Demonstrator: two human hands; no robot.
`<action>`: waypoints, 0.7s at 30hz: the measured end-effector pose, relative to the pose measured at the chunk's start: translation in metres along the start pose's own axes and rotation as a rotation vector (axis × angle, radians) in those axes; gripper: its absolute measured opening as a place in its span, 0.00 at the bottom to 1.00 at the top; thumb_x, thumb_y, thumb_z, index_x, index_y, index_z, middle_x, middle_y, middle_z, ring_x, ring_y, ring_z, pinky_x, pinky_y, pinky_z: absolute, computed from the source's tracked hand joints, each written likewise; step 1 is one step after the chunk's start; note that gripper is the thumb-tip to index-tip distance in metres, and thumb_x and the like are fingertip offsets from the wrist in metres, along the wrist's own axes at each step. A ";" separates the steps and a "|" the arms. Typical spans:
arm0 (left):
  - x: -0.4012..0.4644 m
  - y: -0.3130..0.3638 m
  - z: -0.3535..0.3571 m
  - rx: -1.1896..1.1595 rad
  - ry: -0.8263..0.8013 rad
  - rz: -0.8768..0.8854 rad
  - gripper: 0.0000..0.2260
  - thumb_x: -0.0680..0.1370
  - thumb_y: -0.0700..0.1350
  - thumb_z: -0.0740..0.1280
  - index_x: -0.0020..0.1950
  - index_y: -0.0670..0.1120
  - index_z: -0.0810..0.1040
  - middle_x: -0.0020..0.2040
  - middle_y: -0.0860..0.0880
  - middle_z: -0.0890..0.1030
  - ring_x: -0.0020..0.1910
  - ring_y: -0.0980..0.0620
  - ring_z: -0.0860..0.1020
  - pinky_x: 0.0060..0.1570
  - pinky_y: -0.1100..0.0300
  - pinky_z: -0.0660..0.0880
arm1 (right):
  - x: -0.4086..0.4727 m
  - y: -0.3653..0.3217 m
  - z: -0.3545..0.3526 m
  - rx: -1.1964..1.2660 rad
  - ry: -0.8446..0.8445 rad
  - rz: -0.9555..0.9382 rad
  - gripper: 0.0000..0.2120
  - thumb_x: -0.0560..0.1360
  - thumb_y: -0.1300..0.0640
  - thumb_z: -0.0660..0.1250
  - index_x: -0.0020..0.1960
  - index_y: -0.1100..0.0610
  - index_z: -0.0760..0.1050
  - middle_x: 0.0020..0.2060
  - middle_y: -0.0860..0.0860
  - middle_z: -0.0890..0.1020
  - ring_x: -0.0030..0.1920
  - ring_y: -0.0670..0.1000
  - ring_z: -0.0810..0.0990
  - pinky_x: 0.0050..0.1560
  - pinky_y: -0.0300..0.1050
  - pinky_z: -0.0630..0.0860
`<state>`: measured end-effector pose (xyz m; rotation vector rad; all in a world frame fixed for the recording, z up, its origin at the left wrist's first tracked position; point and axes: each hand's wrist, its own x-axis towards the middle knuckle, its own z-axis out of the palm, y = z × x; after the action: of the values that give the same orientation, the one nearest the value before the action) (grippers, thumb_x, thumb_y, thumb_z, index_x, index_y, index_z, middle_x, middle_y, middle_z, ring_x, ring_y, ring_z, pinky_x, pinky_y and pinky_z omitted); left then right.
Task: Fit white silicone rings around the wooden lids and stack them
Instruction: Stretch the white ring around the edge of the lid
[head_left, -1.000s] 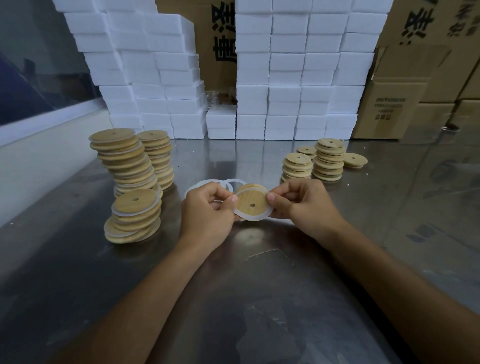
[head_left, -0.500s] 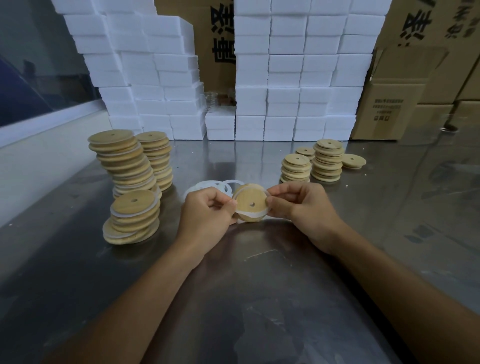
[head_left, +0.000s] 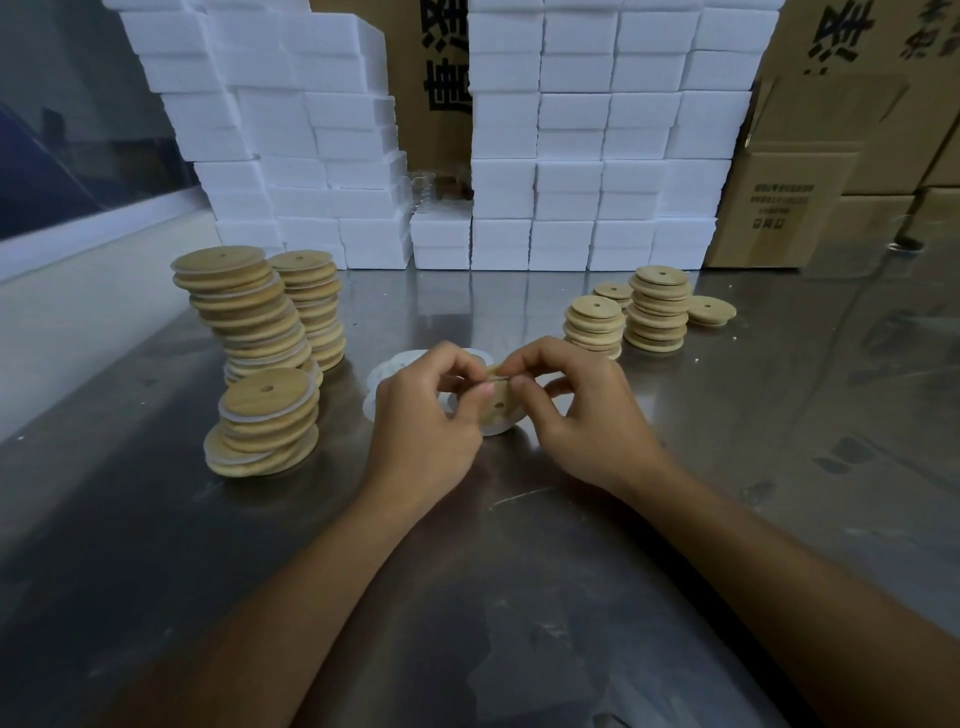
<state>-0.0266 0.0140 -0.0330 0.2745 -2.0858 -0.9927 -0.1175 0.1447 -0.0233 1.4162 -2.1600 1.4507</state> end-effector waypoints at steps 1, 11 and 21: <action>0.001 0.000 0.000 -0.006 0.005 -0.010 0.10 0.74 0.40 0.73 0.41 0.55 0.76 0.42 0.57 0.81 0.47 0.57 0.81 0.45 0.63 0.78 | 0.000 0.000 0.001 0.010 0.001 0.010 0.06 0.77 0.64 0.66 0.51 0.57 0.80 0.45 0.44 0.82 0.48 0.43 0.80 0.47 0.36 0.78; 0.004 -0.010 -0.001 -0.100 0.043 -0.156 0.13 0.72 0.37 0.75 0.36 0.53 0.77 0.39 0.52 0.83 0.41 0.52 0.84 0.41 0.47 0.83 | 0.001 0.011 0.006 0.130 0.090 0.243 0.06 0.74 0.56 0.74 0.42 0.53 0.77 0.41 0.48 0.84 0.40 0.44 0.84 0.39 0.38 0.80; 0.006 -0.015 0.001 -0.181 0.041 -0.238 0.13 0.72 0.35 0.74 0.36 0.51 0.77 0.38 0.48 0.84 0.40 0.51 0.84 0.40 0.47 0.83 | 0.003 0.017 -0.001 0.271 0.082 0.351 0.03 0.72 0.62 0.75 0.41 0.60 0.81 0.39 0.53 0.86 0.39 0.51 0.85 0.43 0.45 0.84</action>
<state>-0.0330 0.0016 -0.0415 0.4535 -1.9420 -1.2975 -0.1327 0.1450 -0.0311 1.0575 -2.3141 1.9504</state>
